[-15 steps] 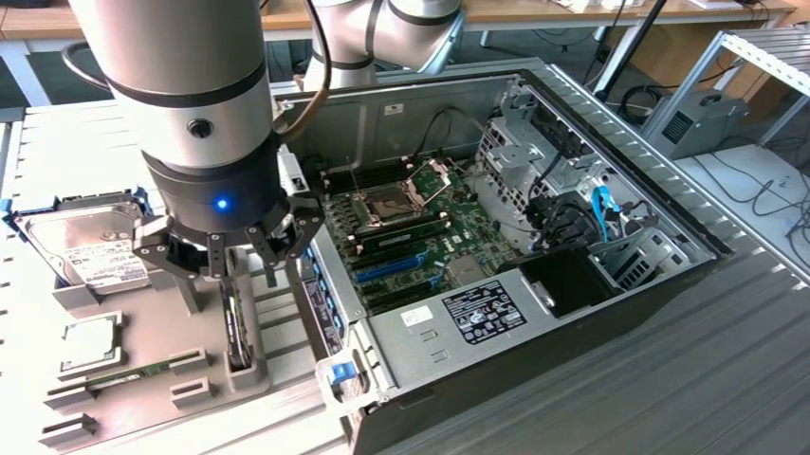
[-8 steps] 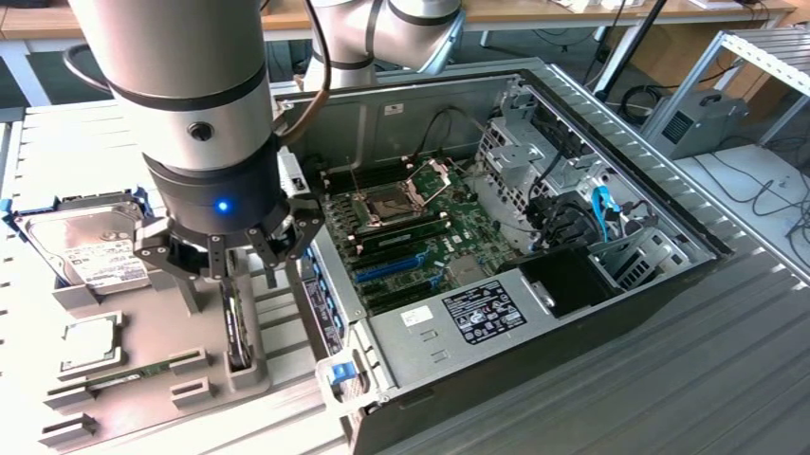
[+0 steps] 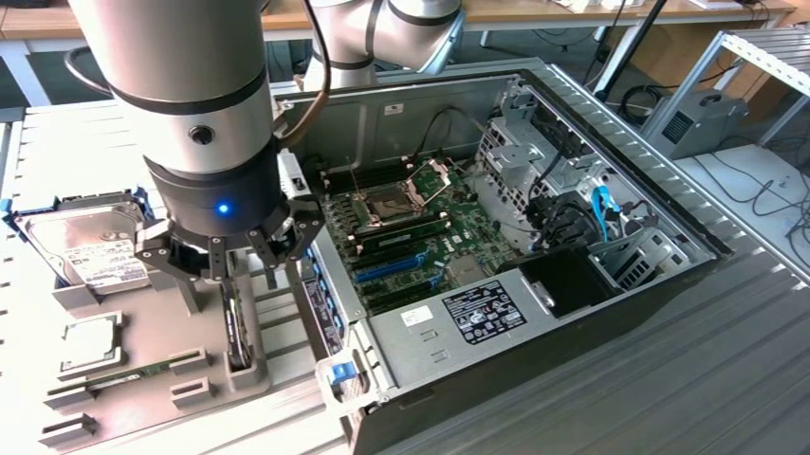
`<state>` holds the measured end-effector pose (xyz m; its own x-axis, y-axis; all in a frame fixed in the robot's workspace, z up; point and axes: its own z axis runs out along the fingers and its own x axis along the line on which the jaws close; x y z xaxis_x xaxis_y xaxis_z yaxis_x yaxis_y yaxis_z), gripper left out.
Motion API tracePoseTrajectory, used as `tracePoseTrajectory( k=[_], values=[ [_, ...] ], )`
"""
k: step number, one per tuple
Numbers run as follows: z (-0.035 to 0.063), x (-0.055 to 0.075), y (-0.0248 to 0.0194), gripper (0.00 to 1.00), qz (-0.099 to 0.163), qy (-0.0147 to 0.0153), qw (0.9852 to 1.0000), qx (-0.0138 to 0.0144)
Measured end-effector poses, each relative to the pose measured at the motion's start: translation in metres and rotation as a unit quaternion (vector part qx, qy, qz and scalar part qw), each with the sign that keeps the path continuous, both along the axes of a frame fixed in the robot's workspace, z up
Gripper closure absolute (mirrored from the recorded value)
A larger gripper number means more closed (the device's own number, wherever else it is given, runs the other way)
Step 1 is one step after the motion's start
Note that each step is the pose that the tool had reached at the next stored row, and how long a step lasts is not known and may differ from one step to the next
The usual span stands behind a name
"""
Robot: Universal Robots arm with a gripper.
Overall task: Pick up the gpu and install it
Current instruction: 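Pick up the gpu and move the gpu toward the slot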
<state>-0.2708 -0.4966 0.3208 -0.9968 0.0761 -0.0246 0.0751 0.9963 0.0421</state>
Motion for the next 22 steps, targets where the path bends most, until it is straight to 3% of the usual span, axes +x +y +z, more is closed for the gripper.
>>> tracePoseTrajectory(
  k=[22],
  values=[
    [-0.0059,0.0000,0.0000,0.58,0.000,0.0000,1.0000,0.0000]
  ],
)
